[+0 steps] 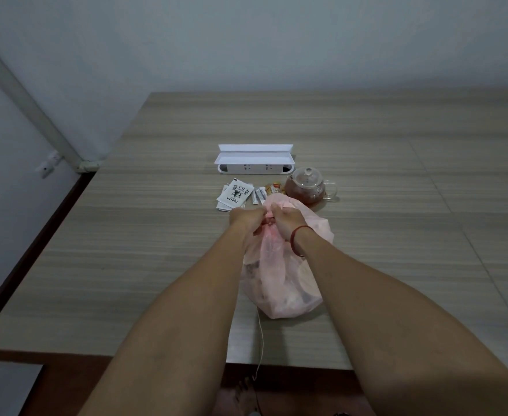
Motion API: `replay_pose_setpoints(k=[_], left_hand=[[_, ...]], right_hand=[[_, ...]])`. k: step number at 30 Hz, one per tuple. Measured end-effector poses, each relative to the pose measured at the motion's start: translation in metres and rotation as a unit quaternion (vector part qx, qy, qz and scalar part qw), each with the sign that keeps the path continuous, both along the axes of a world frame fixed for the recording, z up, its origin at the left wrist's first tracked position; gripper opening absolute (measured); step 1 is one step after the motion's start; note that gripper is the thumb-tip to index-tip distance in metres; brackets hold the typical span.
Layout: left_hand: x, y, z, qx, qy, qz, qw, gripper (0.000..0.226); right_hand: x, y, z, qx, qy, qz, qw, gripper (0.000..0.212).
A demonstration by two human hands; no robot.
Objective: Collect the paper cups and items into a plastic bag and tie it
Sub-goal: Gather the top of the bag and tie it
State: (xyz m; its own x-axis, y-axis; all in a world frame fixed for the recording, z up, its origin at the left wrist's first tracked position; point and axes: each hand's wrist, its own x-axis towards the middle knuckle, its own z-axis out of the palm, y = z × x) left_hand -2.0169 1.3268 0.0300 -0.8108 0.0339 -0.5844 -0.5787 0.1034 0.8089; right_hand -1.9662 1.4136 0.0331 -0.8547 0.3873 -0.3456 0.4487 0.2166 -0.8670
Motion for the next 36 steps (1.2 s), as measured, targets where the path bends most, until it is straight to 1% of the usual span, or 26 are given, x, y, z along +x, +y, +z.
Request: replay_pose_setpoints(k=[3, 4, 7, 8, 11, 14, 17, 20, 22, 23, 24, 26, 27, 28, 29, 32, 35, 36], left_hand=[[0.000, -0.002, 0.001, 0.046, -0.010, 0.001, 0.999, 0.036], [-0.002, -0.002, -0.001, 0.045, -0.012, -0.004, 0.999, 0.034], [-0.007, -0.001, -0.001, 0.025, -0.018, -0.013, 0.999, 0.012], [-0.007, -0.001, 0.000, 0.030, -0.017, -0.011, 0.999, 0.008], [-0.001, -0.003, 0.004, 0.081, -0.005, -0.008, 0.997, 0.014], [0.008, -0.006, 0.007, 0.117, 0.007, -0.053, 0.992, 0.019], [0.011, -0.012, 0.017, 0.125, 0.010, -0.110, 0.986, 0.010], [0.011, -0.020, 0.022, 0.160, -0.011, -0.125, 0.979, 0.010], [0.013, -0.025, 0.023, 0.174, -0.023, -0.154, 0.972, 0.009], [0.015, -0.027, 0.022, 0.171, -0.021, -0.163, 0.971, 0.013], [0.016, -0.028, 0.021, 0.163, -0.010, -0.164, 0.973, 0.020], [0.015, -0.029, 0.019, 0.119, 0.037, -0.150, 0.981, 0.026], [0.015, -0.028, 0.020, 0.083, 0.067, -0.150, 0.983, 0.024], [0.013, -0.027, 0.019, 0.044, 0.097, -0.159, 0.981, 0.018], [0.012, -0.025, 0.021, 0.010, 0.125, -0.172, 0.977, 0.013], [0.004, -0.020, 0.021, -0.080, 0.200, -0.197, 0.957, 0.028], [0.000, -0.011, 0.021, -0.152, 0.255, -0.195, 0.935, 0.034], [0.000, -0.008, 0.020, -0.185, 0.273, -0.192, 0.924, 0.034]], right_hand=[[-0.001, 0.000, 0.003, -0.017, 0.013, 0.017, 1.000, 0.045], [-0.001, 0.000, 0.003, -0.024, 0.016, 0.016, 0.999, 0.045], [-0.002, -0.001, 0.004, -0.049, 0.026, -0.013, 0.998, 0.046], [-0.004, -0.001, 0.004, -0.060, 0.027, -0.029, 0.997, 0.046], [-0.007, -0.001, 0.011, -0.068, 0.004, -0.078, 0.995, 0.048], [-0.009, 0.000, 0.011, -0.079, -0.017, -0.105, 0.991, 0.051], [-0.009, 0.001, 0.005, -0.097, -0.007, -0.121, 0.988, 0.043], [-0.008, -0.001, 0.002, -0.108, 0.017, -0.126, 0.986, 0.035], [-0.008, -0.001, 0.002, -0.099, 0.019, -0.121, 0.988, 0.039], [-0.008, -0.001, 0.003, -0.093, 0.021, -0.115, 0.989, 0.044], [-0.009, 0.000, 0.003, -0.081, 0.020, -0.104, 0.991, 0.048], [-0.008, -0.002, 0.003, -0.046, 0.013, -0.073, 0.996, 0.045], [-0.008, -0.002, 0.003, -0.032, 0.010, -0.060, 0.998, 0.042], [-0.007, -0.002, 0.004, -0.022, 0.007, -0.052, 0.998, 0.041], [-0.006, -0.003, 0.004, -0.012, 0.007, -0.049, 0.999, 0.043], [-0.006, -0.001, 0.002, 0.018, 0.026, -0.044, 0.999, 0.046], [-0.006, 0.000, 0.001, 0.045, 0.028, -0.049, 0.997, 0.044], [-0.006, 0.001, 0.001, 0.052, 0.028, -0.053, 0.997, 0.048]])
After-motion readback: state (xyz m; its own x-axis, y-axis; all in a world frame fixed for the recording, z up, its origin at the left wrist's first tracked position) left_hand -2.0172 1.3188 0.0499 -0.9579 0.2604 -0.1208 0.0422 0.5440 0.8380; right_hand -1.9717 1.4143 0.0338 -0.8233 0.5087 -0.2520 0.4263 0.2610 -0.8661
